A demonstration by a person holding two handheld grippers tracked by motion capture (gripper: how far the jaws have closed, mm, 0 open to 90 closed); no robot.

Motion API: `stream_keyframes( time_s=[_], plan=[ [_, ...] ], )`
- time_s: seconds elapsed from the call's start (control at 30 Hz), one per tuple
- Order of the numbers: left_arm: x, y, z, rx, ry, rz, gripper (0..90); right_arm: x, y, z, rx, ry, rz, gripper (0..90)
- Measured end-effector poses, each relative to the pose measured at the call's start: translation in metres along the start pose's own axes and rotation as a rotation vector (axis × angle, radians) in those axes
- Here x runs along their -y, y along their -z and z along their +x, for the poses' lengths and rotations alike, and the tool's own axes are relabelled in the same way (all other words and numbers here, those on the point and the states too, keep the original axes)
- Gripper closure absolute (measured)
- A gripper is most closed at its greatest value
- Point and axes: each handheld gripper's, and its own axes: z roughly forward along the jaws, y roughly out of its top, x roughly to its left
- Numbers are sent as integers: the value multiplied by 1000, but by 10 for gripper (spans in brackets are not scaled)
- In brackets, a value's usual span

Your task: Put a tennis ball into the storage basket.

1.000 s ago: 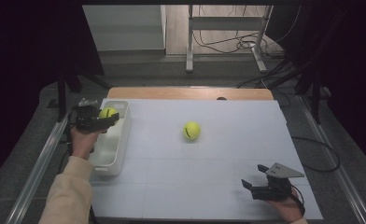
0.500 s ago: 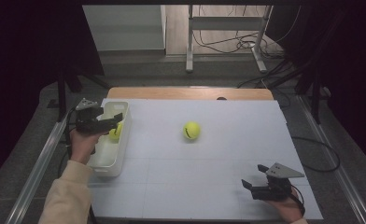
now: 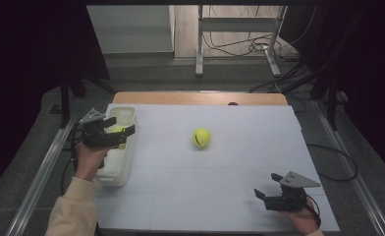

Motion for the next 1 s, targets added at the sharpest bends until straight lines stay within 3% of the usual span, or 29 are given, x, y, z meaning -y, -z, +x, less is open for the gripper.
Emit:
stream_keyframes(
  time_s=[0.2, 0.3, 1.0],
  plan=[
    [3, 1, -11, 30, -28, -11, 144, 0, 0, 0, 0, -1, 1, 130],
    [5, 4, -15, 55, -22, -34, 145, 0, 0, 0, 3, -3, 1, 130],
    [4, 1, -43, 128, -64, -37, 148, -1, -2, 1, -5, 11, 2, 130]
  ],
)
